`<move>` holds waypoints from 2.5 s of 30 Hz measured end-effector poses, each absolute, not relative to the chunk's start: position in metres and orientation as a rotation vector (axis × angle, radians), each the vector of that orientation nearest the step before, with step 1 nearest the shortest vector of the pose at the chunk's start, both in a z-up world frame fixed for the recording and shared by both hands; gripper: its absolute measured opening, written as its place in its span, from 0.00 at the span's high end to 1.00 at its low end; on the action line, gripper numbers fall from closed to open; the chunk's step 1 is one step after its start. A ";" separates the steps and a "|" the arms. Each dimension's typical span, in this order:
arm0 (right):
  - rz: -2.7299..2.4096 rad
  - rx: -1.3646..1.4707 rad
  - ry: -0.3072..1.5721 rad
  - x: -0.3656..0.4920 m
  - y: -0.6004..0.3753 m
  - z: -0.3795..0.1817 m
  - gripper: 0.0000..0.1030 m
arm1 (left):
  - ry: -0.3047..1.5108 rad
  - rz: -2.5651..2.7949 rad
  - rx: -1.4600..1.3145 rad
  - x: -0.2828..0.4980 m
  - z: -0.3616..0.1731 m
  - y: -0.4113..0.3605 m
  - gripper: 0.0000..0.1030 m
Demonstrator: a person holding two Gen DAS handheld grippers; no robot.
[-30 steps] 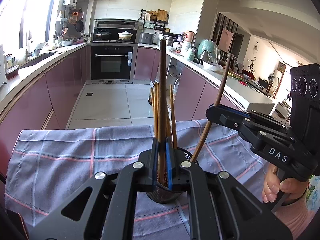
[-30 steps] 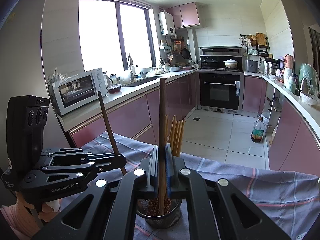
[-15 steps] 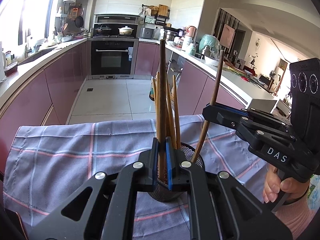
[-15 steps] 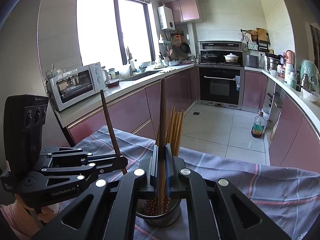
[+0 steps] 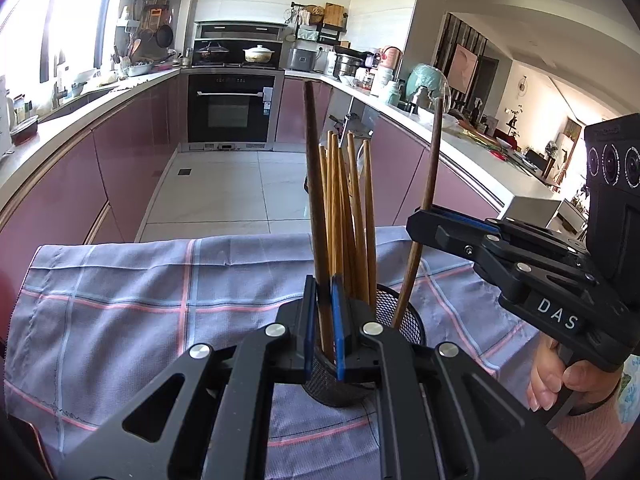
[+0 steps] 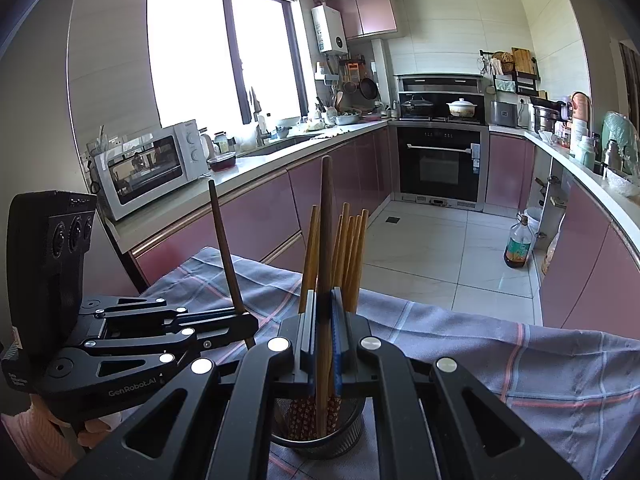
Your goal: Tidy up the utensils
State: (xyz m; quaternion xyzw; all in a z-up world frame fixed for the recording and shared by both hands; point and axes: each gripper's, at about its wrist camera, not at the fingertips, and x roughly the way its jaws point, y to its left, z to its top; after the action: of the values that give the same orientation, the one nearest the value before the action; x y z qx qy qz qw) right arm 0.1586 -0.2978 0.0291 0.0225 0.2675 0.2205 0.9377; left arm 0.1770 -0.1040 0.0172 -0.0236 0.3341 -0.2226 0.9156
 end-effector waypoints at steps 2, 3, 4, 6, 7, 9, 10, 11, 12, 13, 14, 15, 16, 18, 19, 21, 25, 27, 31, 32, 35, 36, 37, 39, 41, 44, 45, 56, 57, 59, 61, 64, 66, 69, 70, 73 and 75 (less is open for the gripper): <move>0.448 0.049 0.548 0.160 -0.298 0.028 0.95 | 0.690 -0.458 -0.050 0.178 0.016 -0.103 0.92; 0.448 0.051 0.549 0.161 -0.298 0.028 0.95 | 0.691 -0.456 -0.050 0.180 0.015 -0.103 0.92; 0.447 0.053 0.550 0.162 -0.298 0.027 0.95 | 0.692 -0.454 -0.049 0.180 0.015 -0.104 0.92; 0.445 0.055 0.551 0.163 -0.297 0.026 0.95 | 0.693 -0.453 -0.049 0.181 0.014 -0.104 0.92; 0.444 0.056 0.551 0.164 -0.297 0.025 0.95 | 0.693 -0.452 -0.048 0.182 0.014 -0.104 0.92; 0.443 0.057 0.551 0.164 -0.297 0.025 0.95 | 0.694 -0.451 -0.048 0.182 0.013 -0.105 0.92; 0.443 0.058 0.552 0.165 -0.297 0.024 0.95 | 0.695 -0.450 -0.048 0.183 0.012 -0.105 0.92; 0.443 0.059 0.552 0.164 -0.297 0.024 0.95 | 0.695 -0.450 -0.048 0.184 0.012 -0.105 0.92; 0.443 0.061 0.553 0.165 -0.297 0.024 0.95 | 0.696 -0.449 -0.048 0.184 0.011 -0.105 0.92; 0.443 0.062 0.553 0.165 -0.297 0.023 0.95 | 0.696 -0.448 -0.048 0.184 0.011 -0.105 0.92; 0.444 0.064 0.554 0.164 -0.297 0.022 0.95 | 0.696 -0.446 -0.048 0.185 0.011 -0.105 0.92; 0.444 0.066 0.554 0.165 -0.297 0.022 0.95 | 0.697 -0.444 -0.049 0.186 0.010 -0.106 0.92; 0.445 0.066 0.555 0.165 -0.297 0.022 0.95 | 0.698 -0.443 -0.049 0.186 0.010 -0.106 0.92; 0.445 0.069 0.556 0.165 -0.298 0.021 0.95 | 0.700 -0.439 -0.049 0.188 0.009 -0.106 0.90; 0.444 0.073 0.557 0.165 -0.297 0.021 0.95 | 0.702 -0.438 -0.050 0.189 0.008 -0.106 0.90; 0.446 0.080 0.559 0.165 -0.297 0.020 0.93 | 0.707 -0.434 -0.047 0.191 0.004 -0.106 0.85; 0.439 0.091 0.556 0.164 -0.299 0.021 0.87 | 0.711 -0.425 -0.052 0.191 -0.002 -0.103 0.74; 0.436 0.093 0.553 0.161 -0.300 0.021 0.78 | 0.704 -0.416 -0.059 0.188 -0.003 -0.100 0.67; 0.437 0.088 0.553 0.154 -0.301 0.018 0.74 | 0.671 -0.382 -0.063 0.177 -0.003 -0.089 0.52; 0.433 0.086 0.552 0.150 -0.300 0.018 0.69 | 0.655 -0.371 -0.059 0.172 -0.003 -0.087 0.50; 0.422 0.067 0.539 0.137 -0.298 0.015 0.55 | 0.614 -0.342 -0.057 0.157 -0.001 -0.076 0.35; 0.416 0.062 0.532 0.132 -0.297 0.014 0.50 | 0.598 -0.332 -0.058 0.152 0.000 -0.073 0.29; 0.408 0.057 0.525 0.127 -0.296 0.013 0.41 | 0.583 -0.324 -0.060 0.146 0.000 -0.069 0.22; 0.396 0.043 0.517 0.116 -0.294 0.009 0.35 | 0.557 -0.303 -0.059 0.135 0.000 -0.061 0.12; 0.378 0.026 0.509 0.104 -0.291 0.003 0.24 | 0.533 -0.284 -0.053 0.122 -0.001 -0.055 0.05; 0.356 0.007 0.491 0.090 -0.289 -0.004 0.16 | 0.514 -0.257 -0.034 0.104 -0.003 -0.049 0.05; 0.347 0.006 0.485 0.086 -0.289 -0.006 0.15 | 0.505 -0.247 -0.028 0.098 -0.003 -0.047 0.05; 0.274 0.008 0.399 0.044 -0.289 -0.016 0.07 | 0.420 -0.170 0.002 0.041 -0.005 -0.040 0.05; 0.269 0.007 0.391 0.043 -0.290 -0.015 0.07 | 0.411 -0.168 -0.002 0.038 -0.004 -0.039 0.05; 0.274 0.009 0.385 0.038 -0.289 -0.016 0.07 | 0.397 -0.162 -0.006 0.031 -0.002 -0.039 0.05; 0.274 0.012 0.373 0.032 -0.286 -0.018 0.07 | 0.383 -0.154 -0.006 0.025 -0.001 -0.039 0.05; 0.270 0.012 0.358 0.027 -0.287 -0.018 0.07 | 0.369 -0.146 -0.007 0.019 0.002 -0.038 0.05; 0.268 0.016 0.351 0.022 -0.286 -0.018 0.07 | 0.361 -0.142 -0.006 0.016 0.003 -0.037 0.05; 0.262 0.027 0.347 0.019 -0.288 -0.017 0.07 | 0.350 -0.134 -0.001 0.013 0.005 -0.038 0.05; 0.260 0.028 0.344 0.018 -0.289 -0.017 0.07 | 0.349 -0.133 0.000 0.011 0.005 -0.038 0.05; 0.256 0.031 0.334 0.014 -0.288 -0.016 0.07 | 0.348 -0.127 -0.001 0.009 0.005 -0.038 0.05; 0.252 0.029 0.325 0.012 -0.287 -0.015 0.07 | 0.343 -0.120 0.001 0.006 0.005 -0.039 0.05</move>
State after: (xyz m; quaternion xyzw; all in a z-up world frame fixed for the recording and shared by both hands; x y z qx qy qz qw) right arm 0.0116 -0.2872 -0.0150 0.0142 0.1612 0.1249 0.9789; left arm 0.0062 -0.0395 0.0050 0.0004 0.1706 -0.0598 0.9835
